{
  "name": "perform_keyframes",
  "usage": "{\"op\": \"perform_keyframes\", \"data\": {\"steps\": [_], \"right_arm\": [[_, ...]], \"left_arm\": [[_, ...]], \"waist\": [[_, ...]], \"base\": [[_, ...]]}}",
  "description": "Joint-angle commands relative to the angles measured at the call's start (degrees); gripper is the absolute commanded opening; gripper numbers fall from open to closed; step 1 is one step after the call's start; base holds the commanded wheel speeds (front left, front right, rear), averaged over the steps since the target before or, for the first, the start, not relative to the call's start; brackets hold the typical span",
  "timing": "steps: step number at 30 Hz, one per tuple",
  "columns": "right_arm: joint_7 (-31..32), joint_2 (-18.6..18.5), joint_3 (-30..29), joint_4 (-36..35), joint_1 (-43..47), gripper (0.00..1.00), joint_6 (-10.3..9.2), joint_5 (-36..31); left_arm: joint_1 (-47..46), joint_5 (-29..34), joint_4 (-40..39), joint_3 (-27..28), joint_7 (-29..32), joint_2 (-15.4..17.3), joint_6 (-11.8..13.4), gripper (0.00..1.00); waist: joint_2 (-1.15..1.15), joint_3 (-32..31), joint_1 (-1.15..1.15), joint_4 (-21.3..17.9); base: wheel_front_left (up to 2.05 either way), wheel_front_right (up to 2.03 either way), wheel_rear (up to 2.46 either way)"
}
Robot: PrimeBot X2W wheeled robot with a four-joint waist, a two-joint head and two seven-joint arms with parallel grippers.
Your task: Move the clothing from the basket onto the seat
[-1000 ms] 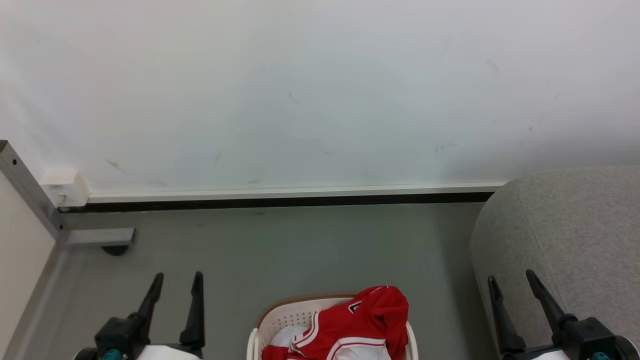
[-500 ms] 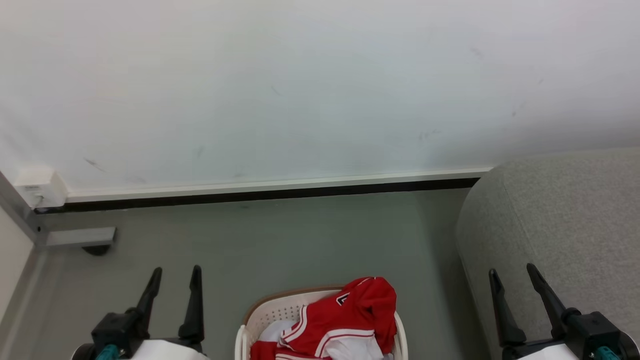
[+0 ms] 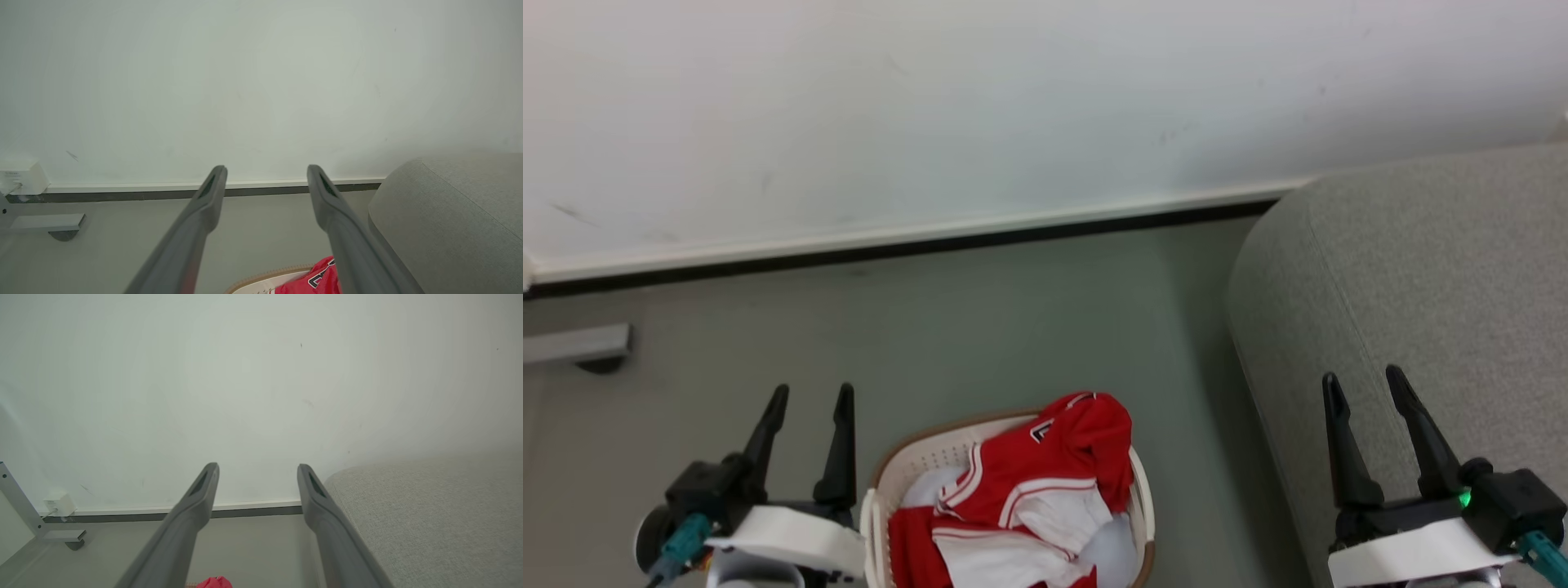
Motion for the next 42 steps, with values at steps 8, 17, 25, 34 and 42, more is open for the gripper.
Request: {"op": "perform_keyframes", "data": {"steps": [8, 17, 25, 34, 42], "right_arm": [[-1.39, -0.02, -0.12, -3.98, -4.91, 1.00, -0.14, 1.00], [-1.47, -0.05, -0.31, -8.86, -8.74, 1.00, -0.14, 4.37], [-1.48, -0.01, -1.98, -10.81, -10.58, 1.00, -0.14, 6.87], [-1.49, -0.02, -1.55, -11.74, -10.54, 1.00, -0.14, 9.61], [-1.49, -0.01, 1.13, -13.25, -11.07, 1.00, -0.14, 13.48]], "left_arm": [[-8.01, -0.33, 2.98, -4.08, 0.74, 3.87, -0.76, 1.00], [-16.61, -3.46, 7.88, -15.25, 11.77, 12.38, -0.78, 1.00], [-23.06, -3.51, 13.68, -31.23, 19.50, 21.37, -0.80, 1.00], [-30.23, -5.13, 19.39, -50.80, 27.40, 27.50, -0.80, 1.00], [-37.34, -7.56, 23.27, -63.03, 29.03, 30.96, -0.81, 1.00]], "waist": [[0.00, 11.64, 0.00, -2.56], [0.00, 21.74, 0.00, -4.34], [0.00, 28.09, 0.00, -6.92], [0.00, 32.99, 0.00, -9.78], [0.00, 37.38, 0.00, -13.27]], "base": [[0.00, 0.00, 0.00], [0.00, 0.00, 0.00], [0.00, 0.00, 0.00], [0.00, 0.00, 0.00], [0.00, 0.00, 0.00]]}}
